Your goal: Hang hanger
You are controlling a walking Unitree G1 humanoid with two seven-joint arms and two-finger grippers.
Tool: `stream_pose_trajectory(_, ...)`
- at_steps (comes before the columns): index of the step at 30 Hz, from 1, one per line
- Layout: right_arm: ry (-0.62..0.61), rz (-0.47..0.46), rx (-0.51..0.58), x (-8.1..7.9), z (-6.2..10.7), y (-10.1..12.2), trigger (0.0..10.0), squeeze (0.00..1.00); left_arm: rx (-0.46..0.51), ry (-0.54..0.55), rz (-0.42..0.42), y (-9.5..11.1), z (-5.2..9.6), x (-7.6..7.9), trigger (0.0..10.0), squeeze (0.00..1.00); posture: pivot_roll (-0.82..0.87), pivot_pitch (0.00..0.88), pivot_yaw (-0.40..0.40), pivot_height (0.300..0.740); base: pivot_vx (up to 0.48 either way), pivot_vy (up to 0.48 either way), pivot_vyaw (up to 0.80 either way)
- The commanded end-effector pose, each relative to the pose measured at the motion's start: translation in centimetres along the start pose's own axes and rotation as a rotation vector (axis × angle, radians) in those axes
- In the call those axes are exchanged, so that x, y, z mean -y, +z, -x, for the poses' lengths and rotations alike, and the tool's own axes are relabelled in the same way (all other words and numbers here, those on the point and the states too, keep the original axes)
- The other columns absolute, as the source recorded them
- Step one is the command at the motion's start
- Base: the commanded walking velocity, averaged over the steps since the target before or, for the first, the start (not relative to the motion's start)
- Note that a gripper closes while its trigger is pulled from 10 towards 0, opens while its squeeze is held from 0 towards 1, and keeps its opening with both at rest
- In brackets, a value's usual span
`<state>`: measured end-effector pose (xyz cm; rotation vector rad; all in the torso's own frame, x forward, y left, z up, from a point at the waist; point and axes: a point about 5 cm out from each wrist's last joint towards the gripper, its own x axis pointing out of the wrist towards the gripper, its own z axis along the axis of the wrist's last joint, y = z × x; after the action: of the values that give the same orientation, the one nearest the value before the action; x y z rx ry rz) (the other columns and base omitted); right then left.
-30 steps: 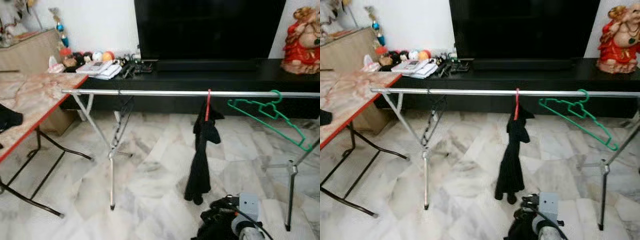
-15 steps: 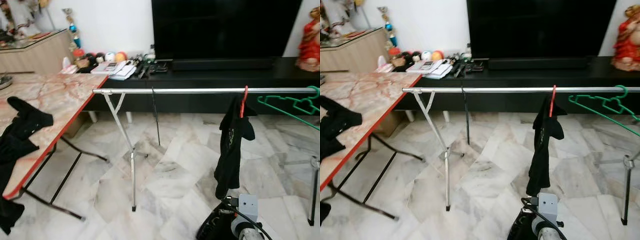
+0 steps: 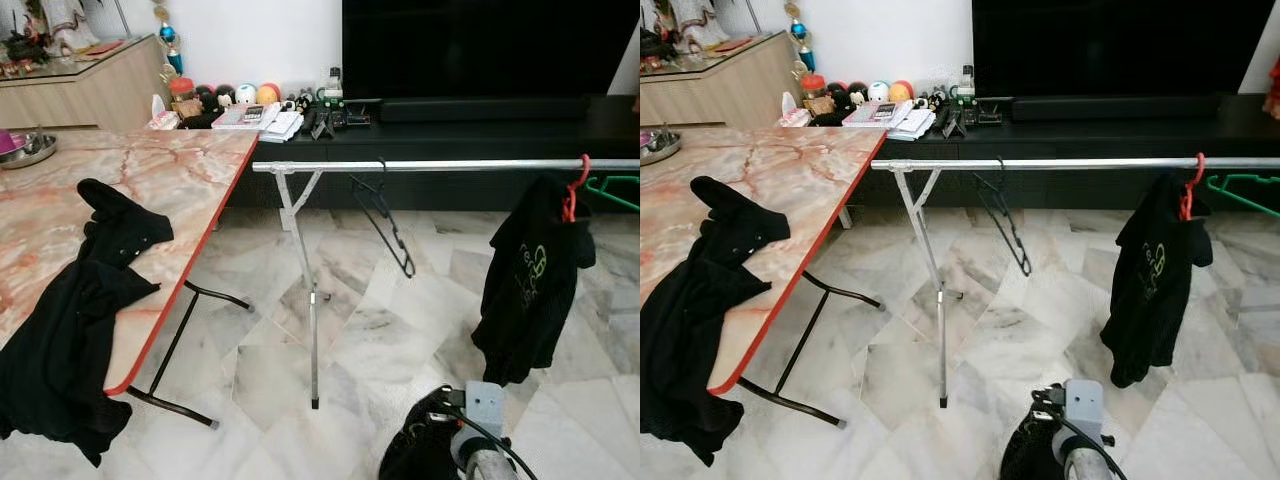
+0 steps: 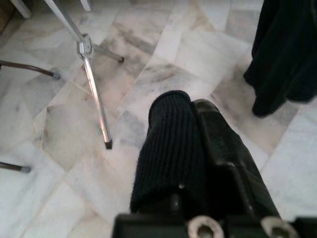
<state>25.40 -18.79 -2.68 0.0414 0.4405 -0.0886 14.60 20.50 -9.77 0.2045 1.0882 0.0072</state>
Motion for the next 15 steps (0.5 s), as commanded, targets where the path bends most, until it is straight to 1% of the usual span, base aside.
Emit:
stream_pose_trajectory(1,0.008,-0.006,0.028,-0.40,-0.27,0.65,10.0,0.00,-0.007,0.012,-0.014,-0.13,0.05,-0.99,10.0,0.00,0.01,0.011,0.042,0.740,0.000,0.000,0.00)
stream_pose_trajectory(7,0.008,-0.006,0.029,-0.40,-0.26,0.65,10.0,0.00,-0.006,0.005,-0.028,-0.14,0.08,-1.37,10.0,0.00,0.00,0.004,0.044,0.740,0.000,0.000,0.00)
stream_pose_trajectory(10,0.008,-0.006,0.030,-0.39,-0.26,0.65,10.0,0.00,0.000,0.004,-0.065,-0.08,0.09,-1.41,10.0,0.00,0.00,0.003,0.043,0.740,0.000,0.000,0.00)
stream_pose_trajectory(15,0.009,-0.006,0.031,-0.39,-0.28,0.71,10.0,0.00,-0.001,0.005,-0.052,-0.15,0.10,-1.40,10.0,0.00,0.01,0.009,0.042,0.740,0.000,-0.480,0.00)
